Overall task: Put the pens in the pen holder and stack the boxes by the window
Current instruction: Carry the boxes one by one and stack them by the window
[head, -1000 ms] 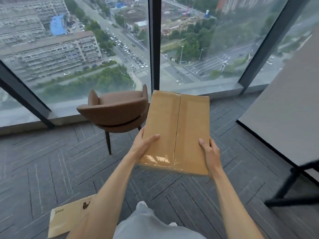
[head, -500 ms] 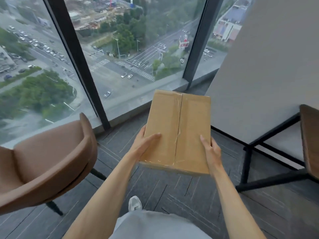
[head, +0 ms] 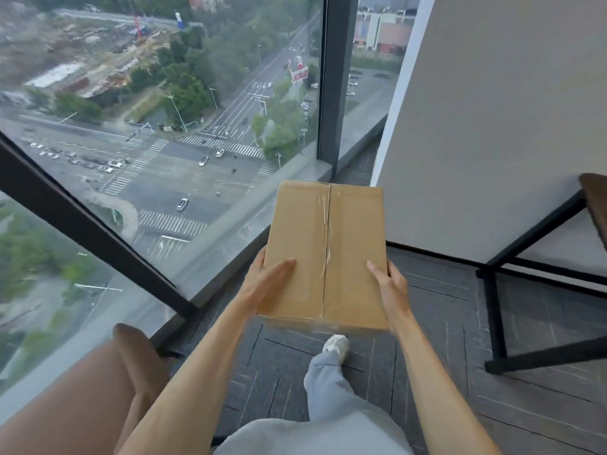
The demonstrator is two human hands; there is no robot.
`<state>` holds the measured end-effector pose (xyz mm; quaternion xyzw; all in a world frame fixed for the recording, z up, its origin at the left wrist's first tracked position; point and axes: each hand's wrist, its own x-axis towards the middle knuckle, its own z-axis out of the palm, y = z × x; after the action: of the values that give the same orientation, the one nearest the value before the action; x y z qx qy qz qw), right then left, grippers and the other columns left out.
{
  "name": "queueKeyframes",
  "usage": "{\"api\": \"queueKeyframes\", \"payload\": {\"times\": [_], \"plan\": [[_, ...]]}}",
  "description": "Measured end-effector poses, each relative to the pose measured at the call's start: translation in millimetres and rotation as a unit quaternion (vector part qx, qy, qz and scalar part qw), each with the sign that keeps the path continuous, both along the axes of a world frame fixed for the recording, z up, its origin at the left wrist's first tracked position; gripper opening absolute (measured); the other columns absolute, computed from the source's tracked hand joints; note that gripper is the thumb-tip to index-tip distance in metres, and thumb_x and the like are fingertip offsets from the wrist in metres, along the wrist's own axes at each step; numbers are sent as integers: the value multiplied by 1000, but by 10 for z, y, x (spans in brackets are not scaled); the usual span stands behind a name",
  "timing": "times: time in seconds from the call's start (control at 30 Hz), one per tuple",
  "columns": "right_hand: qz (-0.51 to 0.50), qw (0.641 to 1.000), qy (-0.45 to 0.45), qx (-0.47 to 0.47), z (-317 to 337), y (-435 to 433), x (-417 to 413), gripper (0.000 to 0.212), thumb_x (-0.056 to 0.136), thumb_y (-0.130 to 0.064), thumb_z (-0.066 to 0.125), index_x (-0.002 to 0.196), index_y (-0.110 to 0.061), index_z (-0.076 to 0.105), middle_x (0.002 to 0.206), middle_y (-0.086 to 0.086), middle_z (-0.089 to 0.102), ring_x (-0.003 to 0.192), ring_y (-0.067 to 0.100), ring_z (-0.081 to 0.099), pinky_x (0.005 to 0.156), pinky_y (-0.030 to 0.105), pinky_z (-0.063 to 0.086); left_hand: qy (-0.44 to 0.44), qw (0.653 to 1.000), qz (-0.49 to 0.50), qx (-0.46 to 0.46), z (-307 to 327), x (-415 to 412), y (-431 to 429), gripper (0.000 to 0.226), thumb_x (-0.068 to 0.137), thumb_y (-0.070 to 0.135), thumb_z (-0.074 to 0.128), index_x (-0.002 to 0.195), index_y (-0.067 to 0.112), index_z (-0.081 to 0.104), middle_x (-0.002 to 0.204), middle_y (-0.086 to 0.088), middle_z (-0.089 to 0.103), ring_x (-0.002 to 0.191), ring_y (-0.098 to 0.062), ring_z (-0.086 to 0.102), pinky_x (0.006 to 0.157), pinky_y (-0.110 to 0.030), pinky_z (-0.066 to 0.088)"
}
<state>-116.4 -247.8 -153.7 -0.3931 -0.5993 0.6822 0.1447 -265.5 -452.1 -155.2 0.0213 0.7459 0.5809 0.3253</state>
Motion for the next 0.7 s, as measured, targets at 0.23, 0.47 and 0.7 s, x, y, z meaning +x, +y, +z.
{"api": "queueKeyframes", "payload": {"times": [0.23,0.47,0.7], "plan": [[28,999,4,-27,-122,753,-1346,33,93,-31,64,126,-28,66,116,-9,73,110,14,68,100,39,52,6,1000,21,-3,34,-1271,690,51,82,44,74,127,38,49,118,8,67,99,-14,68,78,-33,56],[16,999,-19,-23,-124,1443,-2280,37,90,-36,65,127,-31,65,116,-12,73,111,13,67,103,43,51,-1,1000,12,-13,-29,-2238,1395,52,86,51,68,131,38,45,117,10,64,100,-13,66,78,-32,55],[-29,998,-46,-14,-258,1993,-3258,23,93,-33,61,116,-35,67,116,-13,72,113,14,66,103,42,50,-2,999,-40,-21,-234,-3372,2126,44,91,57,55,129,35,47,118,10,63,100,-7,64,79,-26,51]]}}
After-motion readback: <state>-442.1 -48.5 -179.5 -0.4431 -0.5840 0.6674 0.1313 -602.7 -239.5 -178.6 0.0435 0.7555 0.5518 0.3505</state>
